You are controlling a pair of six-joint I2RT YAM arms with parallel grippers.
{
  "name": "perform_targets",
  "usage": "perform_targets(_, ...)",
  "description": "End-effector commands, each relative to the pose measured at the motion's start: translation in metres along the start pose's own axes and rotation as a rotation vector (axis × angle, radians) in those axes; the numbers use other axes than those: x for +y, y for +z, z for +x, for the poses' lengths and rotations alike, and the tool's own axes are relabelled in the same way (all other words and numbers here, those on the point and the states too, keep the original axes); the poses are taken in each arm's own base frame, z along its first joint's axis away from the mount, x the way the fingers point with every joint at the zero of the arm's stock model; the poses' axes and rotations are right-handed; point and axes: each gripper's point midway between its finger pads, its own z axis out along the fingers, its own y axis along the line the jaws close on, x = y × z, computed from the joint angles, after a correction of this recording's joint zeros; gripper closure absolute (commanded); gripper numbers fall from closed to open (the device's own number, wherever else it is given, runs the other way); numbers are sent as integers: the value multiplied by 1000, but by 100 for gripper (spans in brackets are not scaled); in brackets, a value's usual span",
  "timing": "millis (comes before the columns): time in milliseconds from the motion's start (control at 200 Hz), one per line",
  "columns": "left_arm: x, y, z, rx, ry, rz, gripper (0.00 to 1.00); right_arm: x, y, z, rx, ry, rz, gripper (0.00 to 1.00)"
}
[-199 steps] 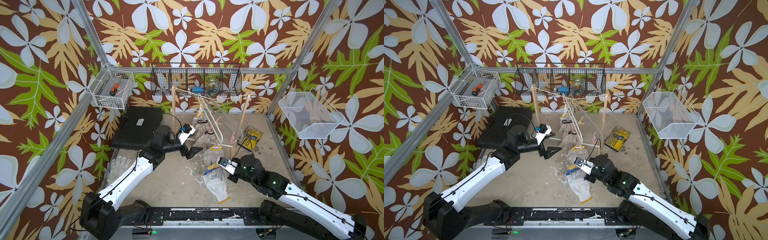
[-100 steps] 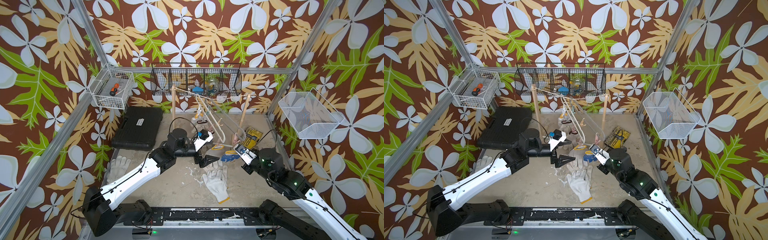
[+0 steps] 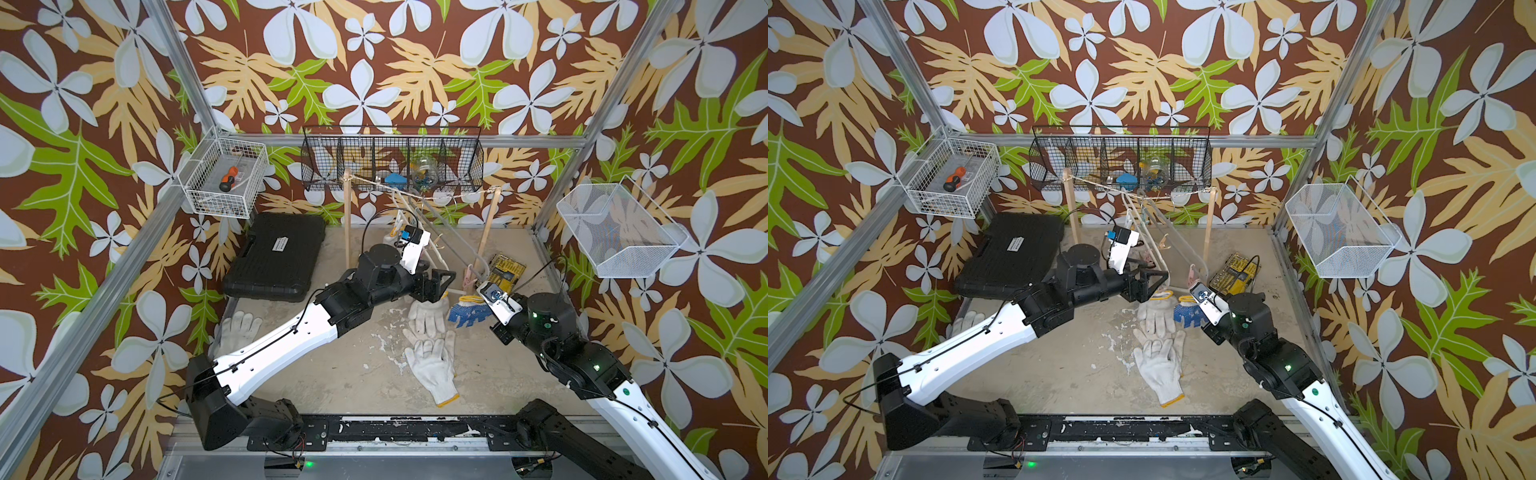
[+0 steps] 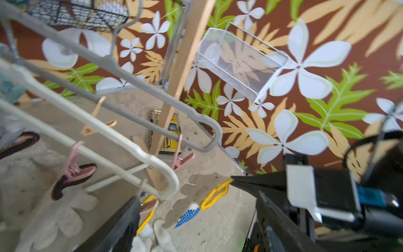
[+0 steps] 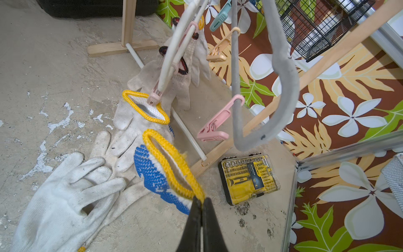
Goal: Clip the gloves onto a hanger to dry
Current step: Adjust the hanger on the clothesline.
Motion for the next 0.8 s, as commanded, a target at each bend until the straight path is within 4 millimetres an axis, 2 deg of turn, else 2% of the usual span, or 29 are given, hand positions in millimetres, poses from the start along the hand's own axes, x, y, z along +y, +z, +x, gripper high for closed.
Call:
perform_targets(0, 30, 6, 1, 12, -157, -208, 16, -2, -1, -11, -52, 33, 2, 100)
perform_targets(240, 52, 35, 11, 89, -196, -375, 17, -1, -4, -18, -95, 66, -4, 100)
perform_targets(455, 59, 55, 5, 97, -178, -434, 18, 3, -3, -20, -116, 68, -23, 100)
perform_targets(641, 88, 49, 29, 158, -127, -564, 26, 3, -4, -20, -127, 66, -21, 100)
perform_targets(761, 98, 40, 28, 165, -113, -595, 43, 3, -5, -22, -142, 73, -22, 100)
perform_targets(796, 101, 38, 26, 163, -110, -605, 45, 4, -5, -22, -145, 76, -25, 100)
